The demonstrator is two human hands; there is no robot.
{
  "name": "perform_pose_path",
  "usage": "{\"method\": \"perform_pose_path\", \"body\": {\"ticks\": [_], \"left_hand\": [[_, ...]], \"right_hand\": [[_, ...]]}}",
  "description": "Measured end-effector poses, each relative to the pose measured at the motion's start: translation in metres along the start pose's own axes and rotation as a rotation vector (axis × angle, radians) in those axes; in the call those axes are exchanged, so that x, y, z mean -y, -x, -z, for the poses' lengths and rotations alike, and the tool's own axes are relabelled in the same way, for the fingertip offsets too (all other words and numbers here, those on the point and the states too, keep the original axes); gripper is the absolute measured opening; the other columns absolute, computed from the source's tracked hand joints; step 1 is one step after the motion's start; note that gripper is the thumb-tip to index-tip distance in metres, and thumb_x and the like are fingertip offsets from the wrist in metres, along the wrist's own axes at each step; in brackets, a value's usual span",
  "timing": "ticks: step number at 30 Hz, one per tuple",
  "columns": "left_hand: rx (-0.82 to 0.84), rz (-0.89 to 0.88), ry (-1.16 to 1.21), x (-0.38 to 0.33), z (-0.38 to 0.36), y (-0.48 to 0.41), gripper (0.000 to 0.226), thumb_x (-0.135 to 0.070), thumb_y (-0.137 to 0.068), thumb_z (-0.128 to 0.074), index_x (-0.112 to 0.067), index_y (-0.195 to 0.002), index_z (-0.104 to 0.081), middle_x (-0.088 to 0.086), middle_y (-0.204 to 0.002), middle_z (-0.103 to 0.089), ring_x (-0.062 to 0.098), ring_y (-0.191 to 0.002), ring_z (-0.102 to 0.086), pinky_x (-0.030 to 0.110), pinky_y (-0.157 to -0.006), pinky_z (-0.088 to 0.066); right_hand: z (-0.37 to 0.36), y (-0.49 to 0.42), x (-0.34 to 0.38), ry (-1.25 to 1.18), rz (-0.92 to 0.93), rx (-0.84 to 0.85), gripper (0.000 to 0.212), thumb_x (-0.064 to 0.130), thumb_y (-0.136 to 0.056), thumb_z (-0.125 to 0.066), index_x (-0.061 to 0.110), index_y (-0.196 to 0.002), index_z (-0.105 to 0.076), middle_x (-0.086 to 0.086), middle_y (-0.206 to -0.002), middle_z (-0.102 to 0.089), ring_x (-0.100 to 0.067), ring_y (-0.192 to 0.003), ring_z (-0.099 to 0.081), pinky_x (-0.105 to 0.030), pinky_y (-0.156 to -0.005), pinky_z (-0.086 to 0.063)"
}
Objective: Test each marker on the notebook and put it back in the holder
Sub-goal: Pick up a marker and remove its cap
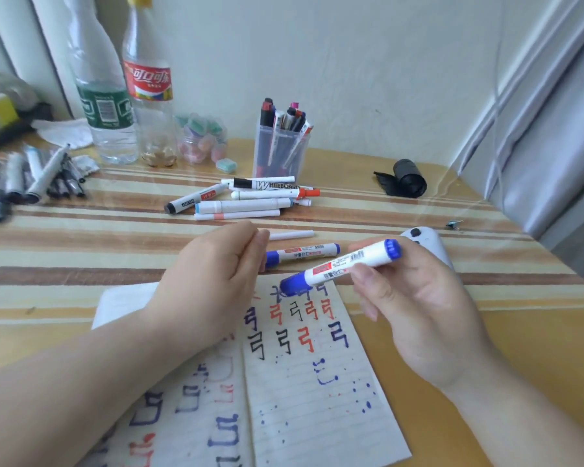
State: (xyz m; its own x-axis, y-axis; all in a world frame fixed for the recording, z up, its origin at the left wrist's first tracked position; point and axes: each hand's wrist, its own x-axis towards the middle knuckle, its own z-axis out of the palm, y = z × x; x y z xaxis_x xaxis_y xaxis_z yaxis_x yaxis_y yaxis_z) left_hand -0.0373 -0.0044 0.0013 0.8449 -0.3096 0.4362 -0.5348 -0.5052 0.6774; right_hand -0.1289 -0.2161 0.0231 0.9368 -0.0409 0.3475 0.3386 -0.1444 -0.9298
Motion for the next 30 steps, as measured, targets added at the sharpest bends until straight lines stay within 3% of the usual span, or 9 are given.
{"method": "perform_pose_path", "body": {"ticks": [3,6,9,12,15,20,24,30], "left_hand": [[-0.015,0.014,-0.144,-0.001,-0.001,-0.002,0.042,-0.039,-0.099,-0.047,-0.019,-0.063,-0.041,-0.002,-0.058,-0.046,0.016,-0.058,-0.045,0.038,-0.053,-0.035],[0.018,0.031,-0.210,0.000,0.000,-0.002,0.042,-0.041,-0.098,-0.053,-0.016,-0.065,-0.044,-0.002,-0.061,-0.048,0.017,-0.061,-0.045,0.032,-0.052,-0.033],[0.040,0.096,-0.178,0.000,0.003,-0.003,0.041,-0.043,-0.100,-0.048,-0.016,-0.069,-0.048,-0.003,-0.065,-0.053,0.017,-0.067,-0.049,0.037,-0.059,-0.042],[0.041,0.127,-0.154,0.000,0.005,-0.004,0.041,-0.040,-0.102,-0.046,-0.017,-0.068,-0.045,-0.002,-0.066,-0.054,0.015,-0.065,-0.050,0.039,-0.062,-0.045],[0.029,0.147,-0.110,0.002,0.006,-0.006,0.041,-0.040,-0.102,-0.045,-0.017,-0.069,-0.045,-0.002,-0.066,-0.055,0.014,-0.064,-0.051,0.040,-0.062,-0.047],[-0.003,0.132,-0.068,0.006,0.004,-0.007,0.042,-0.040,-0.101,-0.045,-0.018,-0.066,-0.042,-0.002,-0.061,-0.051,0.014,-0.061,-0.048,0.034,-0.056,-0.041],[-0.032,0.108,-0.044,0.008,0.003,-0.007,0.042,-0.037,-0.099,-0.049,-0.018,-0.063,-0.039,-0.003,-0.057,-0.048,0.015,-0.065,-0.047,0.030,-0.053,-0.035],[-0.012,0.110,-0.014,0.009,0.001,-0.008,0.040,-0.041,-0.096,-0.045,-0.017,-0.065,-0.045,-0.002,-0.059,-0.052,0.016,-0.060,-0.053,0.036,-0.054,-0.042]], "right_hand": [[-0.005,-0.002,0.011,0.114,0.034,-0.027,0.014,0.021,-0.092,-0.065,0.009,-0.098,-0.069,-0.002,-0.086,-0.066,-0.012,-0.065,-0.058,-0.022,-0.063,-0.050],[-0.014,-0.013,0.022,0.198,0.056,-0.008,0.006,0.017,-0.093,-0.069,0.016,-0.099,-0.071,-0.006,-0.090,-0.069,-0.016,-0.066,-0.062,-0.027,-0.065,-0.055],[-0.025,-0.036,0.030,0.292,0.119,-0.041,0.029,0.008,-0.090,-0.071,0.025,-0.114,-0.065,-0.002,-0.091,-0.073,-0.012,-0.077,-0.068,-0.028,-0.068,-0.057],[-0.030,-0.076,0.031,0.336,0.216,-0.114,0.047,0.008,-0.091,-0.074,0.035,-0.123,-0.054,0.000,-0.086,-0.075,-0.012,-0.076,-0.070,-0.028,-0.071,-0.056],[-0.027,-0.133,0.030,0.428,0.351,-0.216,0.041,0.013,-0.091,-0.073,0.031,-0.122,-0.053,0.004,-0.080,-0.072,-0.009,-0.071,-0.069,-0.033,-0.071,-0.056],[-0.020,-0.231,0.030,0.495,0.480,-0.448,0.030,0.016,-0.088,-0.070,0.029,-0.109,-0.052,0.010,-0.075,-0.069,-0.005,-0.068,-0.066,-0.026,-0.074,-0.056],[-0.022,-0.271,0.021,0.553,0.439,-0.428,0.025,0.015,-0.088,-0.067,0.029,-0.104,-0.052,0.009,-0.074,-0.067,-0.013,-0.066,-0.067,-0.033,-0.070,-0.058],[-0.017,-0.276,0.017,0.585,0.559,-0.494,0.022,0.012,-0.090,-0.062,0.011,-0.112,-0.060,0.015,-0.069,-0.057,0.001,-0.056,-0.054,-0.016,-0.064,-0.047]]}}
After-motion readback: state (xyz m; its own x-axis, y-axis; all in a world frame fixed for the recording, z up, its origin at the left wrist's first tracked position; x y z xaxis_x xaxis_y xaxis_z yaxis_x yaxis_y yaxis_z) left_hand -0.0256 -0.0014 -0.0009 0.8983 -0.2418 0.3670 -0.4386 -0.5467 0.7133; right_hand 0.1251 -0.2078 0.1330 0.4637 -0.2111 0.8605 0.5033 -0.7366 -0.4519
